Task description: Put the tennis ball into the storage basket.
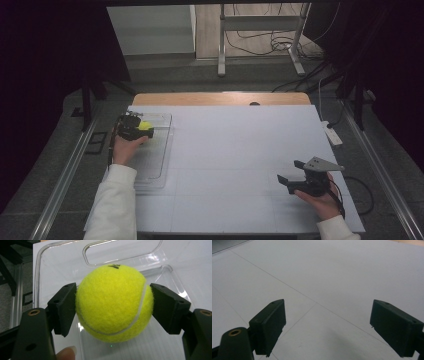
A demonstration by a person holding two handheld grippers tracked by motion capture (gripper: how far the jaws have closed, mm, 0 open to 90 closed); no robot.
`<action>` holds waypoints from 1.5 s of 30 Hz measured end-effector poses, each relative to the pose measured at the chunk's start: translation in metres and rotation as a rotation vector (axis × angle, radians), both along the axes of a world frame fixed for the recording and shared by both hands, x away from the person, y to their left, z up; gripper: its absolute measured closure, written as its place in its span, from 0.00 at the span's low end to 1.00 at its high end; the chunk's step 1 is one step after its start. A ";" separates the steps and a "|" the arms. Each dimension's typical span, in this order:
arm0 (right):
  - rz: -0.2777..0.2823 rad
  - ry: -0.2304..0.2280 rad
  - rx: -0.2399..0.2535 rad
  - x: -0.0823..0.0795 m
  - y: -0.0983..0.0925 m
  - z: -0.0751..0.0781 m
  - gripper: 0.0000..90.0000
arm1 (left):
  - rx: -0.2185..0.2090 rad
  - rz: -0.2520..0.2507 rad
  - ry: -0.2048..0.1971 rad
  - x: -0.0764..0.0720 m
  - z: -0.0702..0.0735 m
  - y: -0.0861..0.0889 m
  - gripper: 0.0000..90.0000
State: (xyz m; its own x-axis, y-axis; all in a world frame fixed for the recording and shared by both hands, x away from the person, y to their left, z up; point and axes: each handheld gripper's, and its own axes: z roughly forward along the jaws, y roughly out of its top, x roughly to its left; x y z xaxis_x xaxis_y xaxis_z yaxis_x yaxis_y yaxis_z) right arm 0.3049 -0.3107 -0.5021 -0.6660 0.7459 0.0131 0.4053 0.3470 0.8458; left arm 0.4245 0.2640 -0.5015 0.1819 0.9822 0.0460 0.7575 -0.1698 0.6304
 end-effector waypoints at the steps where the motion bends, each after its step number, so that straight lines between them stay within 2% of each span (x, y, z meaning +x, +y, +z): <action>1: 0.000 0.000 0.000 0.000 0.000 0.000 0.15 | 0.004 -0.001 0.003 0.000 -0.001 0.000 0.29; 8: 0.000 0.000 0.001 0.000 0.000 0.000 0.15 | 0.042 -0.001 0.031 0.002 -0.003 -0.002 0.29; 19: 0.000 0.001 0.000 0.000 0.000 0.000 0.15 | 0.055 0.006 0.026 0.002 -0.004 -0.003 0.26; 23: 0.000 0.000 0.000 0.000 0.000 0.000 0.15 | 0.042 0.009 0.015 0.002 -0.003 -0.003 0.21; 31: 0.000 0.000 0.000 0.000 0.000 0.000 0.15 | -0.001 0.013 -0.024 -0.001 0.004 -0.001 0.17; 45: -0.002 0.001 -0.001 0.000 -0.001 0.000 0.15 | 0.004 0.020 -0.036 -0.004 0.008 0.000 0.17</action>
